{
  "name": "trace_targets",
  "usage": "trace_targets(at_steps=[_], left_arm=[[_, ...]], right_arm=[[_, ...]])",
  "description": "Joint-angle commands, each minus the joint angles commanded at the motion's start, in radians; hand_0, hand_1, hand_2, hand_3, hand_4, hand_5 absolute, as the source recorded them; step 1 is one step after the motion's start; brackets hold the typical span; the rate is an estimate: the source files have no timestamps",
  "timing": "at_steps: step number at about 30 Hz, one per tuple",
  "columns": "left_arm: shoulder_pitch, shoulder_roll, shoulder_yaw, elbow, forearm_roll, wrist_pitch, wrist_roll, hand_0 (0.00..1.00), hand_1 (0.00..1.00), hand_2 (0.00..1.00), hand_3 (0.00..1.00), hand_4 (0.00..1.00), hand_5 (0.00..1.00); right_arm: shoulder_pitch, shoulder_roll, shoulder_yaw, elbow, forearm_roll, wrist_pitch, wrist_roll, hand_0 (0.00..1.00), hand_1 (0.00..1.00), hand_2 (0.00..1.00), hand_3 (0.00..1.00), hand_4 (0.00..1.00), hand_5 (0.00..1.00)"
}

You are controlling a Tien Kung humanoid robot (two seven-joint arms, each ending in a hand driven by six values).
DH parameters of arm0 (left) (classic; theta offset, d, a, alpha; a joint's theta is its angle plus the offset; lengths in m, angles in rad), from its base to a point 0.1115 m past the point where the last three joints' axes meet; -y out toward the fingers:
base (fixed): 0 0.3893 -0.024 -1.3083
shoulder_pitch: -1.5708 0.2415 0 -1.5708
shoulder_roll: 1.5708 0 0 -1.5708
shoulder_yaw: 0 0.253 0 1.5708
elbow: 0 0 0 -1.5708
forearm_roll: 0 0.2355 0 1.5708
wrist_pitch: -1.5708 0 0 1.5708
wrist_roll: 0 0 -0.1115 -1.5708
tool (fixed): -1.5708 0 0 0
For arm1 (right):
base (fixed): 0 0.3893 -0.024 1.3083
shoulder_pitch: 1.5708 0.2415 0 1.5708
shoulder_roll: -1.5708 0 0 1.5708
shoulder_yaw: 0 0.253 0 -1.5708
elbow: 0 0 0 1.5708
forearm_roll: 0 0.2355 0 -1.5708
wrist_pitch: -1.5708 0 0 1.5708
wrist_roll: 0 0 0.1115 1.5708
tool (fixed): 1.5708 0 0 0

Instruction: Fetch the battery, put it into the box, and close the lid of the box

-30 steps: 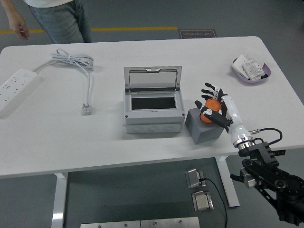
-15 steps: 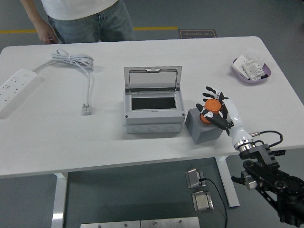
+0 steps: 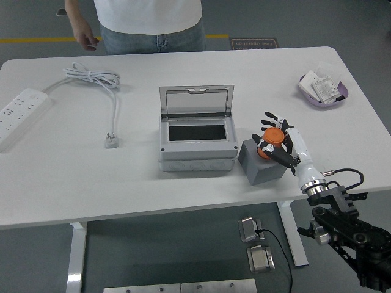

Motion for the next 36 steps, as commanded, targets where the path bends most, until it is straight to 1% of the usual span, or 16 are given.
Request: trace_targets(at_steps=[1, 6, 7, 12, 13, 18, 19, 24, 25, 30, 31, 36], left_arm=[[0.000, 0.000, 0.000, 0.000, 0.000, 0.000, 0.000, 0.633, 0.662, 0.622, 0.613, 0.620, 0.206], [-0.002, 0.002, 0.000, 0.000, 0.001, 0.000, -0.001, 0.633, 0.662, 0.622, 0.613, 0.620, 0.206], [-0.002, 0.002, 0.000, 0.000, 0.001, 0.000, -0.002, 0.631, 0.664, 0.621, 0.613, 0.619, 0.206], [-0.003, 0.003, 0.002, 0.001, -0.001, 0.001, -0.003, 0.631, 0.664, 0.621, 0.613, 0.619, 0.206], [-0.003, 0.003, 0.003, 0.001, -0.002, 0.001, -0.003, 0.630, 0.663, 0.621, 0.612, 0.617, 0.204], [-0.002, 0.003, 0.004, 0.001, -0.003, 0.001, -0.004, 0.630, 0.663, 0.621, 0.612, 0.617, 0.204], [-0.002, 0.003, 0.003, 0.001, -0.002, 0.001, -0.004, 0.631, 0.663, 0.621, 0.612, 0.617, 0.203], [-0.002, 0.003, 0.004, 0.001, -0.003, 0.001, -0.005, 0.631, 0.663, 0.621, 0.612, 0.617, 0.203], [-0.002, 0.003, 0.003, 0.001, -0.004, 0.001, -0.005, 0.631, 0.663, 0.620, 0.612, 0.617, 0.203], [-0.002, 0.003, 0.003, 0.001, -0.003, 0.001, -0.004, 0.631, 0.663, 0.620, 0.612, 0.617, 0.203], [-0.002, 0.003, 0.003, 0.001, -0.004, 0.001, -0.005, 0.632, 0.662, 0.620, 0.612, 0.617, 0.199], [-0.001, 0.003, 0.004, 0.001, -0.005, 0.001, -0.005, 0.632, 0.662, 0.620, 0.612, 0.617, 0.199]], right_arm=[[0.000, 0.000, -0.001, 0.001, -0.001, -0.002, -0.002, 0.655, 0.721, 0.744, 0.825, 0.729, 0.218], [-0.002, 0.000, -0.003, 0.006, -0.004, -0.015, -0.009, 0.655, 0.721, 0.744, 0.825, 0.729, 0.218], [-0.002, 0.000, -0.003, 0.007, -0.005, -0.017, -0.011, 0.660, 0.685, 0.678, 0.721, 0.341, 0.013], [-0.002, 0.000, -0.003, 0.011, -0.007, -0.022, -0.020, 0.660, 0.685, 0.678, 0.721, 0.341, 0.013], [-0.002, 0.000, -0.003, 0.012, -0.008, -0.023, -0.022, 0.653, 0.651, 0.617, 0.633, 0.180, 0.002], [-0.003, 0.000, -0.003, 0.017, -0.009, -0.029, -0.031, 0.653, 0.651, 0.617, 0.633, 0.180, 0.002], [-0.002, 0.000, -0.002, 0.019, -0.010, -0.030, -0.034, 0.649, 0.631, 0.581, 0.581, 0.044, 0.002], [0.002, -0.004, 0.005, 0.031, -0.013, -0.031, -0.045, 0.649, 0.631, 0.581, 0.581, 0.044, 0.002], [0.003, -0.005, 0.007, 0.034, -0.014, -0.030, -0.046, 0.636, 0.612, 0.537, 0.513, 0.080, 0.002], [0.011, -0.009, 0.017, 0.047, -0.019, -0.030, -0.051, 0.636, 0.612, 0.537, 0.513, 0.080, 0.002], [0.013, -0.010, 0.019, 0.050, -0.020, -0.031, -0.052, 0.647, 0.608, 0.528, 0.452, 0.181, 0.002], [0.022, -0.014, 0.029, 0.056, -0.021, -0.034, -0.051, 0.647, 0.608, 0.528, 0.452, 0.181, 0.002]])
